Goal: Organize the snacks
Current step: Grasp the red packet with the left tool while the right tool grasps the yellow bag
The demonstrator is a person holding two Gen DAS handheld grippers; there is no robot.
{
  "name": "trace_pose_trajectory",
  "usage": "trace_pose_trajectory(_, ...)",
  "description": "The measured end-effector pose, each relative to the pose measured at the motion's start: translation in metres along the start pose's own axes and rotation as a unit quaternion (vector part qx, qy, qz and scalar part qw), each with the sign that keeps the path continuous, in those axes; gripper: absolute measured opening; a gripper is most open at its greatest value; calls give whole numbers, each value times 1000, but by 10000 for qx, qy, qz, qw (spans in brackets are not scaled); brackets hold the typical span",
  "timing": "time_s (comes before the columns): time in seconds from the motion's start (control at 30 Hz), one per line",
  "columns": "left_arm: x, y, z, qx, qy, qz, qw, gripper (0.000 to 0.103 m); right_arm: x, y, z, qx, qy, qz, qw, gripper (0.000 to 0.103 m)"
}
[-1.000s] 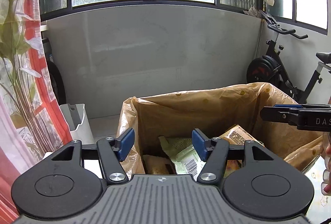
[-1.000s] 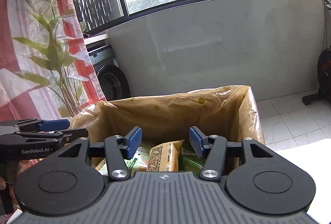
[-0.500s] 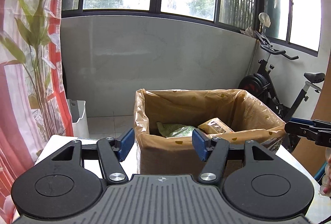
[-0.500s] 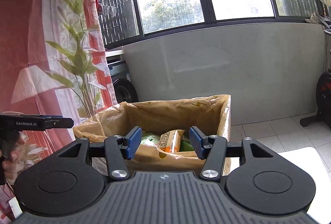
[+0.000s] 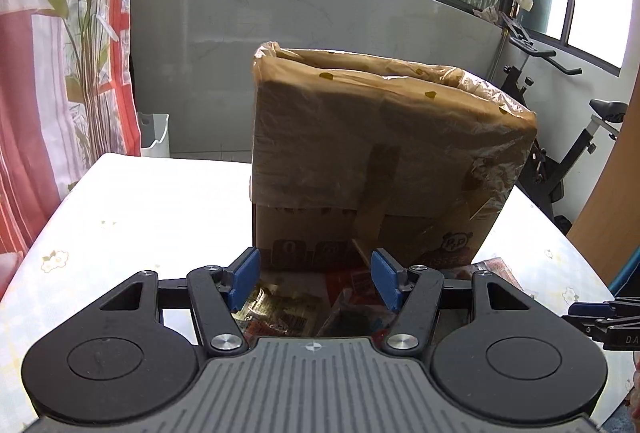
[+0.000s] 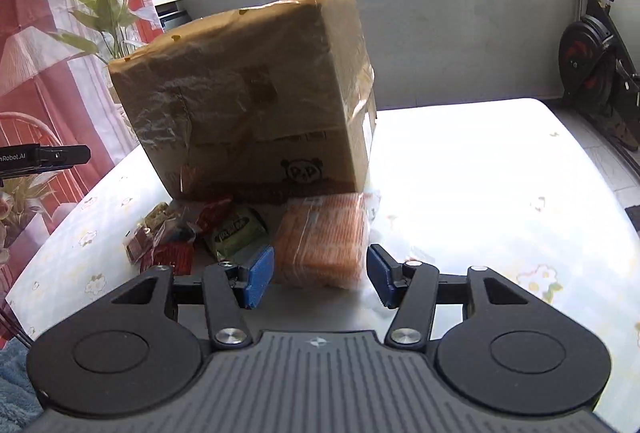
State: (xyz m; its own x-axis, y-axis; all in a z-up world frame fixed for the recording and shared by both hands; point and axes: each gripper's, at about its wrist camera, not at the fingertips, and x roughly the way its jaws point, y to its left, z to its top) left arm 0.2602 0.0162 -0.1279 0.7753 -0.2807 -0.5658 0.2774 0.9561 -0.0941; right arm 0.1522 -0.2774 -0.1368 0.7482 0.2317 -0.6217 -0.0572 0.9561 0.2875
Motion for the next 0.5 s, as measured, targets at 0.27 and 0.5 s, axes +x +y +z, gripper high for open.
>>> trace_pose_trajectory(0.27, 0, -1, -18, -151, 120, -72, 9998, 64, -8, -7, -43, 606, 1183, -161, 9910, 55)
trace_pose_trajectory(0.5, 1, -2, -25, -197, 207, -82, 9996, 64, 14, -16, -40, 911, 1327, -142, 9869, 57)
